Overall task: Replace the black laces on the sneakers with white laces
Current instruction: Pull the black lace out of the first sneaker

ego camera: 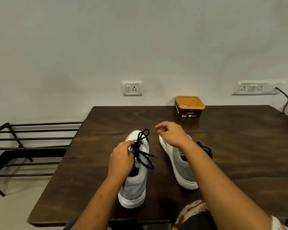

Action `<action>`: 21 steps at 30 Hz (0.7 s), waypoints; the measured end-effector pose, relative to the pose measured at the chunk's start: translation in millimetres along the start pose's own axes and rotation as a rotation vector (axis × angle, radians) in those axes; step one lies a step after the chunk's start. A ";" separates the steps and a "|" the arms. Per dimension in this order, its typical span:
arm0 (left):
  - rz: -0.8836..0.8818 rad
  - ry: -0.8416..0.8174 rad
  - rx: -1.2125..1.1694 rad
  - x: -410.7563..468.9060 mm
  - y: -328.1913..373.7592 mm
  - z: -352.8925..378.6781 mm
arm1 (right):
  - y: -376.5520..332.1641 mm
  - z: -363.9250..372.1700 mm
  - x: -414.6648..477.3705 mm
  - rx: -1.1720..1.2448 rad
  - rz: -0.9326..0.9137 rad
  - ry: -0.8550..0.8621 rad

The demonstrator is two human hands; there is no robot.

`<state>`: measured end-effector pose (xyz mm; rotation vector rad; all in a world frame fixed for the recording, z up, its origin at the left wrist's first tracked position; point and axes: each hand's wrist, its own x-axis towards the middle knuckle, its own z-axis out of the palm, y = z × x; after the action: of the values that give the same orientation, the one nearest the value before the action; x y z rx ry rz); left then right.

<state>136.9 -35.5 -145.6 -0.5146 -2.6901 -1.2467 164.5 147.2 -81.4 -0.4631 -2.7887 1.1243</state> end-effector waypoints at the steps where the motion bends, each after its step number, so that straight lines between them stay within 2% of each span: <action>1: 0.001 0.005 0.016 2.9 1.3 0.9 | 18.4 -15.0 1.1 -0.004 0.049 0.097; 4: 0.001 0.019 0.057 12.1 6.3 6.5 | 94.8 -46.8 -8.0 -0.098 0.276 0.286; 5: -0.004 0.033 0.078 15.0 8.9 7.2 | 121.2 -47.9 -12.8 -0.178 0.332 0.244; 8: -0.013 0.116 0.157 22.2 25.8 9.4 | 178.8 -32.7 -23.4 -0.342 0.366 -0.134; 9: 0.024 0.158 0.157 22.9 36.1 12.3 | 186.4 -29.9 -24.9 -0.374 0.369 -0.205; 11: 0.186 0.213 0.121 19.0 60.3 20.2 | 186.7 -27.2 -22.8 -0.418 0.354 -0.198; 13: 0.341 0.155 0.089 3.7 84.6 36.8 | 182.4 -26.1 -19.7 -0.435 0.274 -0.176; 14: 0.363 0.077 0.073 -6.1 95.0 46.2 | 182.0 -24.9 -17.6 -0.421 0.244 -0.165; 17: 0.384 -0.141 0.130 -27.1 103.4 76.1 | 179.8 -23.2 -14.4 -0.409 0.224 -0.112; 19: 0.371 -0.194 0.124 -31.4 102.4 85.9 | 179.9 -23.1 -17.8 -0.403 0.262 -0.067; 21: 0.311 -0.212 0.037 -32.2 103.7 84.4 | 175.1 -27.1 -22.5 -0.309 0.283 0.055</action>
<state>206.1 82.8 -134.6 -1.0679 -2.6513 -1.1093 233.6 277.3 -182.3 -0.9279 -2.9220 0.7018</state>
